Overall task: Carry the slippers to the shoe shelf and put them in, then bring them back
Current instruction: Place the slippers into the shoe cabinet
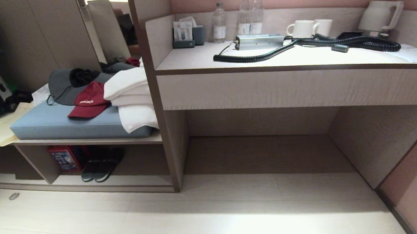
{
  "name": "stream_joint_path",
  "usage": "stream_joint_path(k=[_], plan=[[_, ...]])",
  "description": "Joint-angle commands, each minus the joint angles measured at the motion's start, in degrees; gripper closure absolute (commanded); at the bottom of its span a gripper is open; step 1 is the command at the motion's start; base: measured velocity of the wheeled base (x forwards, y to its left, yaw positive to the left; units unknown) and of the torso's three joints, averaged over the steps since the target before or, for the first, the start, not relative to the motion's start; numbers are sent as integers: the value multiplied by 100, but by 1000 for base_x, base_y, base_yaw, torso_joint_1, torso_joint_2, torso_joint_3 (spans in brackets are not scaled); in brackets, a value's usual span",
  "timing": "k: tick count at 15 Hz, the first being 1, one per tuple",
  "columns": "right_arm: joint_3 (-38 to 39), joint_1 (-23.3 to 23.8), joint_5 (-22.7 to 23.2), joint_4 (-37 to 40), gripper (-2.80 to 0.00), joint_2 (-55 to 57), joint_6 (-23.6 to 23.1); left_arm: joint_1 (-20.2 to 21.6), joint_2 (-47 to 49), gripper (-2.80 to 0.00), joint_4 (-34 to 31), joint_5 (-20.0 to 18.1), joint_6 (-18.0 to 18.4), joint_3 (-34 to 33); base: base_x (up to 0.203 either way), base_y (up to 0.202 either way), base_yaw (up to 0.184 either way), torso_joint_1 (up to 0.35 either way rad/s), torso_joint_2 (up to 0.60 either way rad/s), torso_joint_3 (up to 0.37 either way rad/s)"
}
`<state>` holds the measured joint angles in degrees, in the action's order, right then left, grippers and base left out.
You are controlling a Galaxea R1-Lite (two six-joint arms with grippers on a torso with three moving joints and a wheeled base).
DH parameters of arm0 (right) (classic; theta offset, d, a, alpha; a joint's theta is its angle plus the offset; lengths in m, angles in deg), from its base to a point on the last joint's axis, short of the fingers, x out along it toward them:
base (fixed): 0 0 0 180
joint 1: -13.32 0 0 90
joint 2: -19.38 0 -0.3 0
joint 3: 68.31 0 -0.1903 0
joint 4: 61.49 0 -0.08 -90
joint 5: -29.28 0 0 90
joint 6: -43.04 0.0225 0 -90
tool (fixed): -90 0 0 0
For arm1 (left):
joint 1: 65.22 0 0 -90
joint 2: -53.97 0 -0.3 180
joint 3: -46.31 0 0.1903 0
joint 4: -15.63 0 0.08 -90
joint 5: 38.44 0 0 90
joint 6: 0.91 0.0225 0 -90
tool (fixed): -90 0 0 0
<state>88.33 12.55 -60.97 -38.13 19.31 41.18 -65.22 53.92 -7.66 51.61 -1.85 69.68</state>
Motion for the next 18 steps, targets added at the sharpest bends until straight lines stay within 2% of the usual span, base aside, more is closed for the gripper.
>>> stream_joint_path(k=[1, 11, 18], plan=[[0, -2, 7, 0, 0, 7, 2, 9, -4, 0, 1, 3, -3, -9, 0, 0, 0, 2, -2, 181], [0, -2, -2, 0, 0, 5, 2, 6, -2, 0, 1, 3, 6, -3, 0, 0, 0, 1, 1, 19], [0, -2, -2, 0, 0, 7, 2, 9, 3, 0, 1, 3, 3, -9, 0, 174, -5, 2, 4, 5]])
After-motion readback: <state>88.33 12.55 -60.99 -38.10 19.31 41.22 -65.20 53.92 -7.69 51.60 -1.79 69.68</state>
